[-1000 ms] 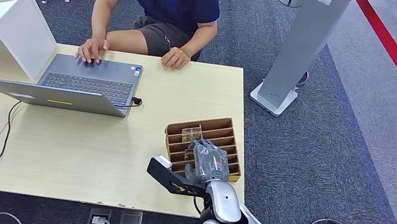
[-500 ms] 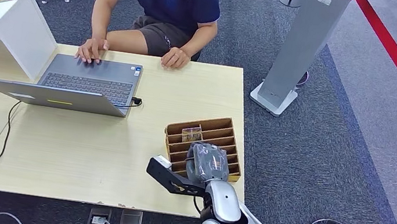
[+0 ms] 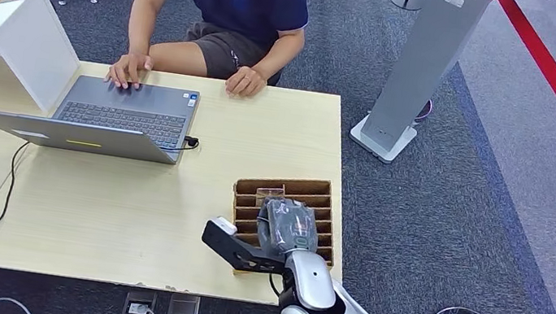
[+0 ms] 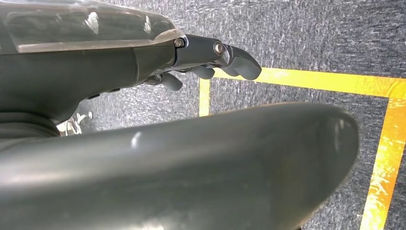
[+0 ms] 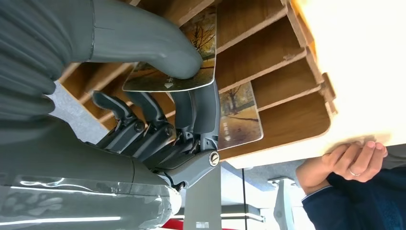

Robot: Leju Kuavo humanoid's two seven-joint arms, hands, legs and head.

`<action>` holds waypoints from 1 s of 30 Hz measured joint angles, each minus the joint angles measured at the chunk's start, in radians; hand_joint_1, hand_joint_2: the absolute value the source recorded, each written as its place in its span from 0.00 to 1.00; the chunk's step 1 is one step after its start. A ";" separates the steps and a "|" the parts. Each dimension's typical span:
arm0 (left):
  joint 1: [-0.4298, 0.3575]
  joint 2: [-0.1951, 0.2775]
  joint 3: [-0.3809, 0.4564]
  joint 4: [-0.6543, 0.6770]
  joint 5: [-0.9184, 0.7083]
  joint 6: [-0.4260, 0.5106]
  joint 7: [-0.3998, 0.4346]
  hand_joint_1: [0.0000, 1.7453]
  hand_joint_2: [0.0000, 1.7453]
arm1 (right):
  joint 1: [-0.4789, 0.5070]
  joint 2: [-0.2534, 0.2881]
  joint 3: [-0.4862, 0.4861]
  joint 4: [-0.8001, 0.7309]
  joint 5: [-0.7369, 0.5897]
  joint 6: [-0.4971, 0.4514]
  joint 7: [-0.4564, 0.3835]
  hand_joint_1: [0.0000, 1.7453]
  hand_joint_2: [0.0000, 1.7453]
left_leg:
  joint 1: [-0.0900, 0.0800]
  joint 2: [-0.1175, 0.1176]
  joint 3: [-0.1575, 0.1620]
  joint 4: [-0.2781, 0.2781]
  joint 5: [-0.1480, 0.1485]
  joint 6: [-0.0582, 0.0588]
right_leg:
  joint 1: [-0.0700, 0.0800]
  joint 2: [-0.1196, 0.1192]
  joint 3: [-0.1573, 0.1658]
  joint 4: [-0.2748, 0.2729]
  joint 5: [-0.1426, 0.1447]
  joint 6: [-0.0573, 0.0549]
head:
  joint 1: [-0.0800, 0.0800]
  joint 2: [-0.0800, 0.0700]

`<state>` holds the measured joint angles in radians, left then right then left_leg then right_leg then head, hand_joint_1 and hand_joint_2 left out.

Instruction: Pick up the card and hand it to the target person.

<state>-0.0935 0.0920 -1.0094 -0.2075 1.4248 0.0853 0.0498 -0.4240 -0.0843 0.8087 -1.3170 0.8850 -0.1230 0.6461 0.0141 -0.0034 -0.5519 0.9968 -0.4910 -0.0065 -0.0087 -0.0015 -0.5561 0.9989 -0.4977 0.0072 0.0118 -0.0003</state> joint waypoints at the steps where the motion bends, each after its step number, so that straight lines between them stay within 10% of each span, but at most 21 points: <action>1: 0.000 0.000 0.000 0.000 -0.002 0.000 0.000 0.00 0.00 | 0.000 0.000 0.000 0.000 0.000 -0.001 0.000 1.00 1.00 | 0.000 0.000 0.000 0.000 0.000 0.000 | 0.000 0.000 0.000 0.000 0.000 0.000 | 0.000 0.000; 17: 0.000 0.000 0.000 0.000 0.009 0.001 -0.010 0.00 0.00 | -0.032 -0.010 -0.002 -0.076 0.038 -0.031 -0.021 1.00 1.00 | 0.000 0.000 0.000 0.000 0.000 0.000 | 0.000 0.000 0.000 0.000 0.000 0.000 | 0.000 0.000; 30: -0.004 0.000 -0.002 0.000 -0.011 -0.007 -0.024 0.00 0.00 | -0.334 0.042 0.018 -0.047 -0.029 -0.021 -0.153 1.00 1.00 | 0.000 0.000 0.000 0.000 0.001 0.000 | 0.000 0.000 0.000 0.001 0.001 0.000 | 0.000 0.000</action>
<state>-0.0977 0.0919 -1.0115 -0.2075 1.4136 0.0779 0.0261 -0.7578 -0.0419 0.8264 -1.3636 0.8562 -0.1443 0.4931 0.0142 -0.0032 -0.5523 0.9968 -0.4903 -0.0067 -0.0087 -0.0014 -0.5561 0.9997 -0.4965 0.0067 0.0116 -0.0003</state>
